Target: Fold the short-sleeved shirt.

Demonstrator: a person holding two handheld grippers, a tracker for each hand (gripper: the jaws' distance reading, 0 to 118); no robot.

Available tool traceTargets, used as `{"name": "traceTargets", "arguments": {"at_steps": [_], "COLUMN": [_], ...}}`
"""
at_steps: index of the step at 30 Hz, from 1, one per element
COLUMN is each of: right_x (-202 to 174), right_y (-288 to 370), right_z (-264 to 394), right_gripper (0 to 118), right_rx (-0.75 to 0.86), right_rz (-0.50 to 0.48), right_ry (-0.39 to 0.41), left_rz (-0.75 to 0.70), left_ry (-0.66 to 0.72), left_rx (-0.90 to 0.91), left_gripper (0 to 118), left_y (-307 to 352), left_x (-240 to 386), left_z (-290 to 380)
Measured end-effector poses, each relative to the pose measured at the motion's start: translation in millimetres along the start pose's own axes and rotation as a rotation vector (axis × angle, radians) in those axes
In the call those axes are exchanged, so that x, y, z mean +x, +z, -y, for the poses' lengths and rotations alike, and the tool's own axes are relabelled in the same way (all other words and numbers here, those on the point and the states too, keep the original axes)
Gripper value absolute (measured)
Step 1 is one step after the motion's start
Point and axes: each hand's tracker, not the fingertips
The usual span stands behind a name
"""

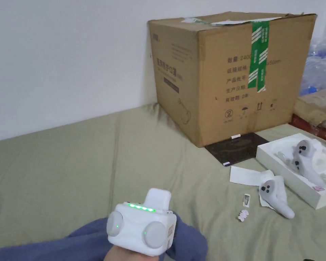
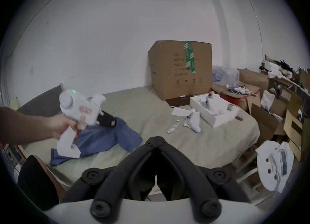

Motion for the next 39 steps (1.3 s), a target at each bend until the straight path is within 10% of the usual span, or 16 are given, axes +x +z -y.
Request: {"name": "traceTargets", "arguments": {"at_steps": [6,8,10,16,18,20,23,28,39], "right_x": [-6,-12,-20,-62,-83,-104,-137,-189,-255], "right_y": [-9,-15,-21,-43,-51,-59,-66,-69,-62], "right_z": [6,7,9,0,-7,-14,-21,-18,2], "right_gripper": [0,0,0,0,0,0,0,0,0], "right_rx": [-0.032,-0.039,-0.045,-0.044,-0.029,-0.021,0.0,0.007,-0.064], "right_rz": [0.011,-0.002,-0.016,-0.107,-0.148,-0.174,-0.235,-0.308,-0.405], "right_ry": [0.039,0.043,0.043,0.067,0.096,0.114,0.133,0.14,0.185], "left_rz": [0.065,0.134,0.135,0.05,-0.046,-0.221,-0.331,-0.402,-0.441], "left_ry": [0.076,0.149,0.16,0.248,0.181,0.145,0.228,0.491,0.584], "left_rx": [0.012,0.031,0.033,0.227,0.25,0.331,0.374,0.532,0.486], "left_gripper": [7,47,118,109,79,22,2,0,0], "left_y": [-29,-25,-18,59,102,139,203,305,333], "left_x": [-4,-18,-30,-85,-106,-122,-158,-194,-197], "left_z": [25,28,33,59,80,109,155,238,308]}}
